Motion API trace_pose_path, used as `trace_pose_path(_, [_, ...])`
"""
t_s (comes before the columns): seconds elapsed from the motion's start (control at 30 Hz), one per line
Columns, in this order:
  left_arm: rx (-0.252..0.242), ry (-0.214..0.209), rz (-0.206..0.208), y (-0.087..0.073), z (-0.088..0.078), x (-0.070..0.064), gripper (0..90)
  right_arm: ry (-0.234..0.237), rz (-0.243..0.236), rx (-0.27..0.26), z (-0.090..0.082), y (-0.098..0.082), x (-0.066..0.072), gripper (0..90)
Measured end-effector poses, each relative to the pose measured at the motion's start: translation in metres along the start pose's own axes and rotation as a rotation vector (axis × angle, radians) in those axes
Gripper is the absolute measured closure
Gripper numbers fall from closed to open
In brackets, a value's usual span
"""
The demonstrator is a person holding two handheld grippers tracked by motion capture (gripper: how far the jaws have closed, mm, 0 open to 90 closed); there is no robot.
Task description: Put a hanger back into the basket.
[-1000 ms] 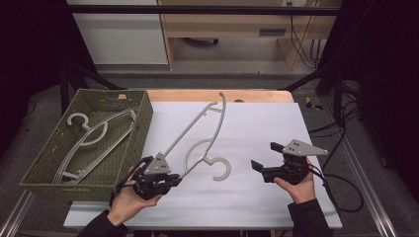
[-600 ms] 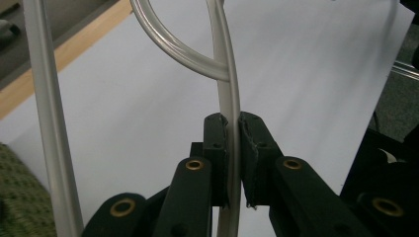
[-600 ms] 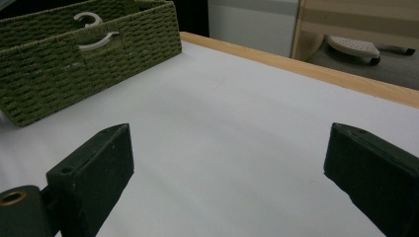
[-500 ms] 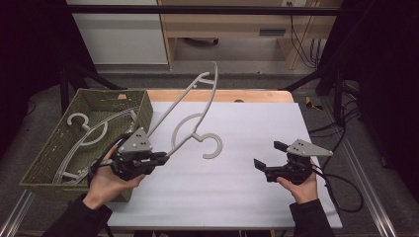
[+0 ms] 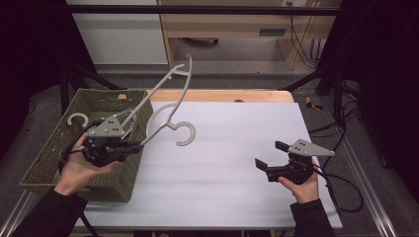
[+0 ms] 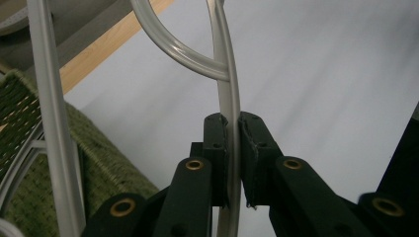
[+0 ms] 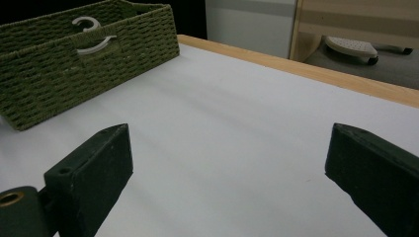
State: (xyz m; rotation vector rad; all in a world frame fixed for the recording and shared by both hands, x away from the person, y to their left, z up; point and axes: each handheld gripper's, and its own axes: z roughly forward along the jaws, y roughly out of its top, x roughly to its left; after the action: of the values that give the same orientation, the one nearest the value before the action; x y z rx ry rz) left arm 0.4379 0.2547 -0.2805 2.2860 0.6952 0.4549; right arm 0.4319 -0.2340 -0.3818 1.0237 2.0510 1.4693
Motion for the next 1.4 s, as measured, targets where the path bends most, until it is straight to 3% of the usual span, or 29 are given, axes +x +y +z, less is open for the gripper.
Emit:
trace_pose_path(0.4, [0.043,0.014,-0.072,-0.049,-0.009,0.039,82.2,-0.011,-0.007,0.004,0.002,-0.001,0.000,2.6])
trace_pose_path(0.6, [0.076,-0.002,-0.089,-0.072,-0.009,0.053,82.1,-0.009,-0.010,0.013,0.003,-0.001,0.001,2.9])
trace_pose_path(0.93, [0.107,-0.032,-0.098,-0.095,-0.014,0.064,82.1,-0.009,-0.013,0.017,0.003,-0.001,0.001,3.1])
trace_pose_path(1.1, [0.089,-0.030,-0.113,-0.106,-0.020,0.074,82.1,-0.009,-0.010,0.021,0.003,-0.002,0.001,3.2])
trace_pose_path(1.4, [0.104,-0.045,-0.141,-0.124,-0.022,0.091,82.0,-0.009,-0.011,0.020,0.003,-0.002,0.001,3.3])
